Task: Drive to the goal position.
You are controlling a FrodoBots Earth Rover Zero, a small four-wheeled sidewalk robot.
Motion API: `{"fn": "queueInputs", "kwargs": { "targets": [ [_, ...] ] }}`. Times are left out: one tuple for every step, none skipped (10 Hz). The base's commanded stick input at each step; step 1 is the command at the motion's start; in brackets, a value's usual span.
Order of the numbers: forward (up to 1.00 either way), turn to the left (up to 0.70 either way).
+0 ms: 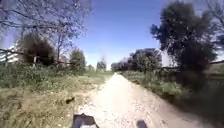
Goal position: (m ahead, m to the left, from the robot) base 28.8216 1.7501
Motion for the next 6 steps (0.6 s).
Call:
{"fn": "queueInputs", "kwargs": {
  "targets": [
    [0.5, 0.0],
    [0.5, 0.0],
    [0.5, 0.0],
    [0.5, 0.0],
    [0.5, 0.0],
    [0.5, 0.0]
  ]
}}
